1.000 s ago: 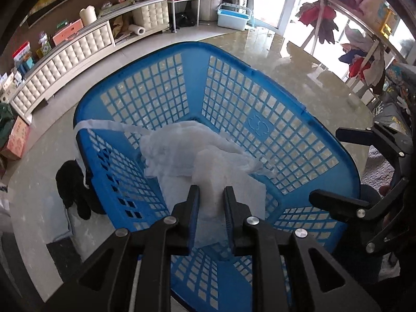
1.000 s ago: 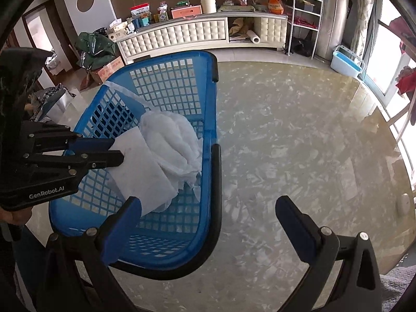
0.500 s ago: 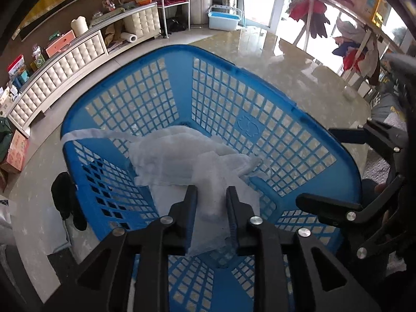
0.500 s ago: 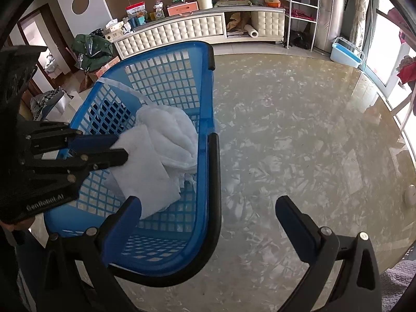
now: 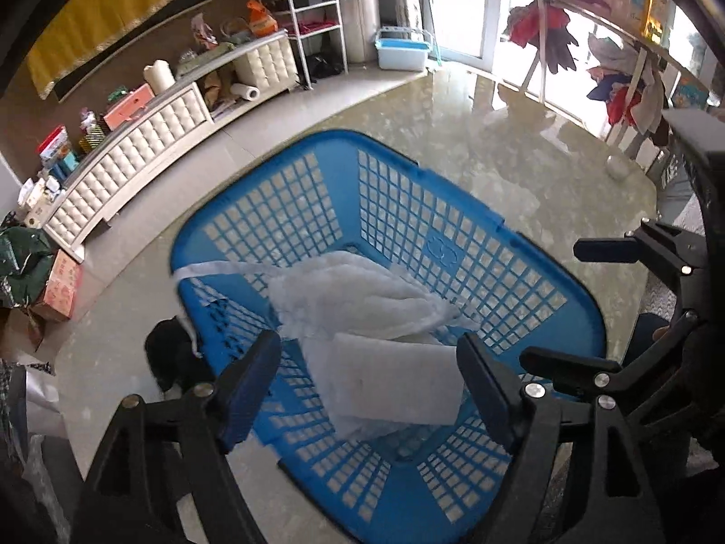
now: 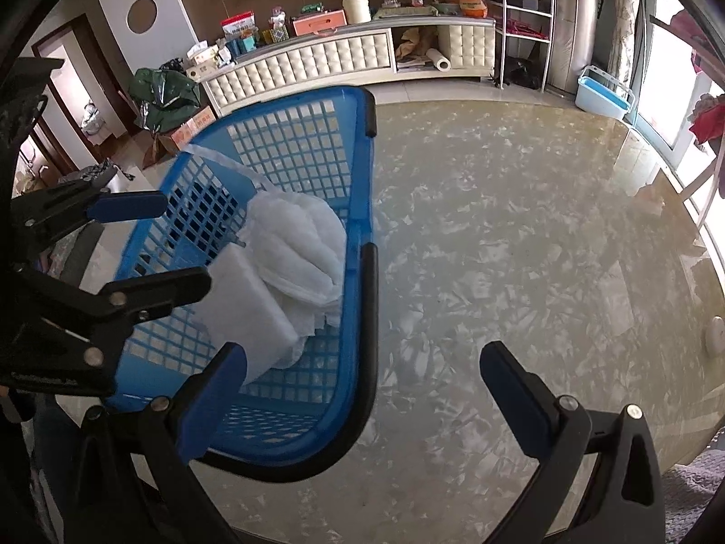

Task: Organize soft objects
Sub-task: 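Withdraw both tools from the basket back over the table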

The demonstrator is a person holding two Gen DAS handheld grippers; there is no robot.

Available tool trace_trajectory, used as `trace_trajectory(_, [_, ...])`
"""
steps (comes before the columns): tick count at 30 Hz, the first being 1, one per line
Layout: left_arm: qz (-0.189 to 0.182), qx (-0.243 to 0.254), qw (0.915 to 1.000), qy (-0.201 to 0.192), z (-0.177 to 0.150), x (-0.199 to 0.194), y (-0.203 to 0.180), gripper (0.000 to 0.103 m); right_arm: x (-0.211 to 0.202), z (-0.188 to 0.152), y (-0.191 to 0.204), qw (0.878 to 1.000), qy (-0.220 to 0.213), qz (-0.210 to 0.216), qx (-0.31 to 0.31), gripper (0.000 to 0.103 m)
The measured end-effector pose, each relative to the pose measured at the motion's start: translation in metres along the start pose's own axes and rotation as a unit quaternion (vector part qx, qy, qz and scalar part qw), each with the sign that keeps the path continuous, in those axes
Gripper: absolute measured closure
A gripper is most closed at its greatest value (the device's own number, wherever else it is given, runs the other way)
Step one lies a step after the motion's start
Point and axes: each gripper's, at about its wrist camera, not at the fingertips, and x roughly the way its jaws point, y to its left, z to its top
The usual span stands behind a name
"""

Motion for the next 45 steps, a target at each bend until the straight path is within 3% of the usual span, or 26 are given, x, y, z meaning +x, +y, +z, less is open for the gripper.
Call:
trace_trajectory(6, [0.019,-0.031,0.9992,-0.017,-0.011,-0.030,0.007,0.016,-0.021,-0.004,0.009,1.000,-0.018,0.011,-0.006,0.000])
trace_trajectory(8, [0.024,-0.043,0.9984,-0.028,-0.018,-0.041,0.009,0.009,-0.030,-0.005,0.013,1.000,-0.024,0.013,-0.008,0.000])
trace_trajectory(10, [0.007,-0.063,0.9972,-0.040,-0.028,-0.052,0.012,0.000,-0.037,-0.009,0.017,0.999,-0.029,0.018,-0.008,0.000])
trace_trajectory(13, [-0.007,-0.080,0.9957,-0.046,-0.043,-0.062,0.013,0.000,-0.046,-0.014,0.024,0.999,-0.034,0.020,-0.014,0.000])
trace_trajectory(28, [0.040,-0.131,0.9884,-0.065,-0.108,-0.106,0.024,0.000,-0.055,-0.024,0.076,0.997,-0.036,0.026,-0.057,0.000])
trace_trajectory(38, [0.047,-0.160,0.9832,-0.075,-0.147,-0.129,0.049,0.000,-0.040,-0.019,0.121,0.995,-0.040,0.032,-0.085,0.000])
trace_trajectory(45, [0.084,-0.165,0.9805,-0.067,-0.176,-0.140,0.075,0.000,-0.023,-0.009,0.160,0.991,-0.029,0.033,-0.125,0.000])
